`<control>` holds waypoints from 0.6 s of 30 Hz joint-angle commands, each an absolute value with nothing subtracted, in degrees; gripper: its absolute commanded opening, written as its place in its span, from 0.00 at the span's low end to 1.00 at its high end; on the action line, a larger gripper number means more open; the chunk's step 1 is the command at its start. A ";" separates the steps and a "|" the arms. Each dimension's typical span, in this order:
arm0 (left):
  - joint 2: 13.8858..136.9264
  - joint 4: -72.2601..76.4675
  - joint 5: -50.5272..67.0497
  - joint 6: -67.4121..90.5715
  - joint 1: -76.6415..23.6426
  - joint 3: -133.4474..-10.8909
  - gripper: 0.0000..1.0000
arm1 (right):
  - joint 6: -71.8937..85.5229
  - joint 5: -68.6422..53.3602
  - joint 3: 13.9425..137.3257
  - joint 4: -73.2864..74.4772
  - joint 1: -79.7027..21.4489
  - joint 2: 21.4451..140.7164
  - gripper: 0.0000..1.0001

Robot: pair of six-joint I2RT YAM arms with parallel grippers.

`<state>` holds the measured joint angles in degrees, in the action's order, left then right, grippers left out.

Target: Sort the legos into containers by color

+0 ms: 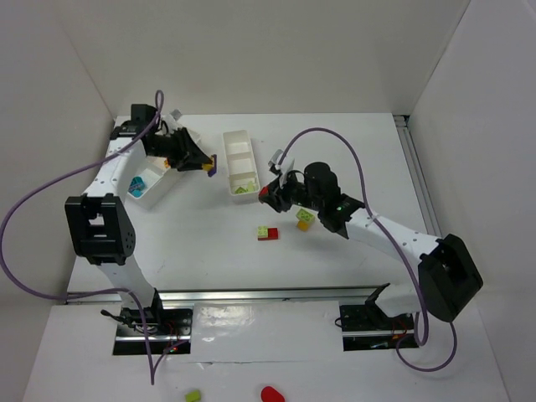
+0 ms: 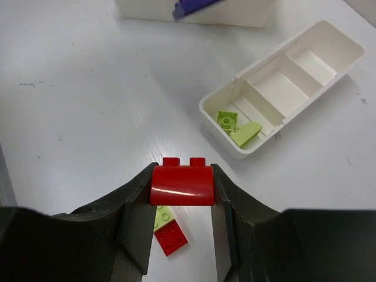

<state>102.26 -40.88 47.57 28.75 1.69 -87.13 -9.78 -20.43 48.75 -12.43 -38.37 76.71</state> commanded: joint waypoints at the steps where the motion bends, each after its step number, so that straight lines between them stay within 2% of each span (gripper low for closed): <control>1: 99.58 -48.50 24.73 27.95 2.90 -95.26 0.00 | -8.70 -16.36 53.08 -12.04 -38.76 77.34 0.18; 5: 97.74 -49.04 19.87 29.18 4.13 -97.56 0.00 | -6.24 -13.28 60.01 -9.77 -38.76 84.09 0.18; 7: 97.04 -49.04 18.73 29.70 4.66 -97.04 0.00 | -4.58 -11.09 68.17 -6.78 -38.76 90.92 0.18; 11: 95.54 -48.35 18.72 30.23 4.66 -92.30 0.00 | -1.77 -9.40 85.46 1.30 -38.76 102.98 0.16; 18: 90.53 -45.62 15.56 32.08 4.66 -84.91 0.00 | 1.76 -7.90 105.18 7.91 -38.23 118.82 0.16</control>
<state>94.08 -47.07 18.24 30.48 4.69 -85.58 -0.45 -9.13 98.65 3.33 -38.33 116.53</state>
